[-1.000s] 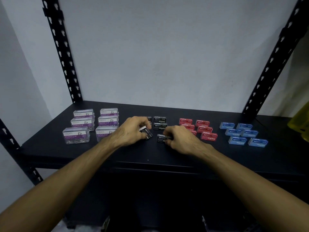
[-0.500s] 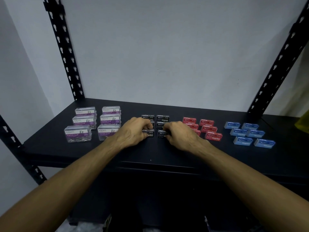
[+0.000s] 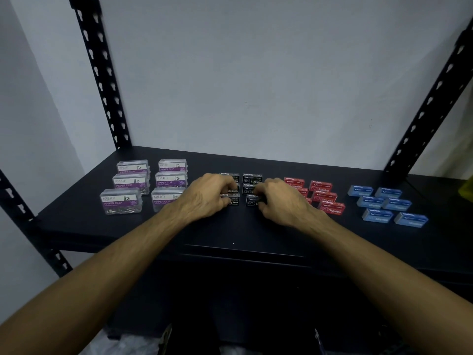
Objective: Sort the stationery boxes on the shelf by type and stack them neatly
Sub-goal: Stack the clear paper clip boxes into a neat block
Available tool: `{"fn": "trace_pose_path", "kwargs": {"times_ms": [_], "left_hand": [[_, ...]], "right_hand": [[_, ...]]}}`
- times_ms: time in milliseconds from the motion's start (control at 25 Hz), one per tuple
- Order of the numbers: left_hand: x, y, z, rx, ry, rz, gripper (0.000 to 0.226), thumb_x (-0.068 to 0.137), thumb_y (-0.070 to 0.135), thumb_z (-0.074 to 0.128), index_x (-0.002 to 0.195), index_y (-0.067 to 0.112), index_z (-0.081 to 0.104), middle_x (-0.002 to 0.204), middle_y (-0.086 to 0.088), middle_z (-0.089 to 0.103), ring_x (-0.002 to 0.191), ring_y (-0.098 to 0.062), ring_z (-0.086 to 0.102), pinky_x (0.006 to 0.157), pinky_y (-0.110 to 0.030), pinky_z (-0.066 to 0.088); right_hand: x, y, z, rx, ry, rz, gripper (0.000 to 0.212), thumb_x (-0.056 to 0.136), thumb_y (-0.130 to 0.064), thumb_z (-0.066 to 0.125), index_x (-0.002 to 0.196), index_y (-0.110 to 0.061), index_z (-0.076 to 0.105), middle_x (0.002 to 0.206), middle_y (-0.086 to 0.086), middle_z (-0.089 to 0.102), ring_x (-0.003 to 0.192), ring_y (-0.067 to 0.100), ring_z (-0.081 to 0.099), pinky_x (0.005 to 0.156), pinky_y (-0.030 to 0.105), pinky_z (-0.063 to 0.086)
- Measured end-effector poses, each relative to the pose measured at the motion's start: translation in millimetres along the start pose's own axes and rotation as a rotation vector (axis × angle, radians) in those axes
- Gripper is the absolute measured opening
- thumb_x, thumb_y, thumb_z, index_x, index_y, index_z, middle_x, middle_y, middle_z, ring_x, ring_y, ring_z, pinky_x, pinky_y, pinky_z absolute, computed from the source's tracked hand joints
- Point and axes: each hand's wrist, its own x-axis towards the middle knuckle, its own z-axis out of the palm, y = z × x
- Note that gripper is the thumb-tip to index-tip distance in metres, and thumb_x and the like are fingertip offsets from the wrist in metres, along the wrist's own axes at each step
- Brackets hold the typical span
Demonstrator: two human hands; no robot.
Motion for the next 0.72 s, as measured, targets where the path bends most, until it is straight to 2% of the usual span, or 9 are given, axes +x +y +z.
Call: {"fn": "trace_pose_path", "kwargs": {"times_ms": [160, 280, 400, 600, 720], "left_hand": [[-8.3, -1.2, -18.2, 0.022, 0.03, 0.095, 0.028, 0.091, 0.037, 0.065, 0.116, 0.024, 0.065, 0.094, 0.011, 0.055, 0.087, -0.01, 0.056, 0.077, -0.032, 0.049], [-16.9, -11.5, -43.5, -0.006, -0.056, 0.105, 0.028, 0.091, 0.038, 0.065, 0.115, 0.023, 0.066, 0.098, 0.009, 0.064, 0.087, -0.006, 0.057, 0.078, -0.027, 0.049], [-28.1, -29.4, -71.4, -0.014, -0.113, 0.065, 0.03, 0.091, 0.041, 0.064, 0.116, 0.024, 0.066, 0.096, 0.012, 0.064, 0.087, -0.004, 0.059, 0.075, -0.023, 0.047], [-53.0, -72.1, -110.6, -0.036, -0.062, -0.027, 0.033, 0.088, 0.047, 0.066, 0.114, 0.026, 0.067, 0.088, 0.013, 0.065, 0.081, -0.002, 0.062, 0.072, -0.024, 0.049], [-70.8, -103.4, -121.6, -0.026, -0.067, -0.1, 0.036, 0.085, 0.046, 0.069, 0.114, 0.026, 0.066, 0.088, 0.014, 0.064, 0.08, -0.002, 0.061, 0.069, -0.023, 0.047]], "right_hand": [[-1.2, -8.4, -8.8, -0.025, 0.158, -0.047, 0.026, 0.09, -0.024, 0.056, 0.111, -0.013, 0.065, 0.107, 0.005, 0.06, 0.104, 0.022, 0.054, 0.079, 0.033, 0.049], [3.8, -27.6, -17.0, -0.009, 0.185, -0.096, 0.024, 0.091, -0.026, 0.055, 0.109, -0.015, 0.065, 0.103, 0.004, 0.059, 0.103, 0.022, 0.053, 0.08, 0.035, 0.047], [15.3, -54.1, -22.1, 0.045, 0.17, -0.155, 0.025, 0.093, -0.029, 0.055, 0.112, -0.017, 0.064, 0.106, 0.001, 0.059, 0.106, 0.02, 0.052, 0.077, 0.031, 0.043], [39.3, -99.2, -20.3, 0.116, 0.094, -0.236, 0.03, 0.094, -0.036, 0.056, 0.118, -0.019, 0.062, 0.112, 0.0, 0.059, 0.109, 0.018, 0.051, 0.085, 0.036, 0.048], [51.3, -124.4, -11.6, 0.136, 0.068, -0.285, 0.036, 0.093, -0.038, 0.058, 0.122, -0.018, 0.06, 0.113, 0.001, 0.058, 0.107, 0.017, 0.052, 0.084, 0.032, 0.045]]}}
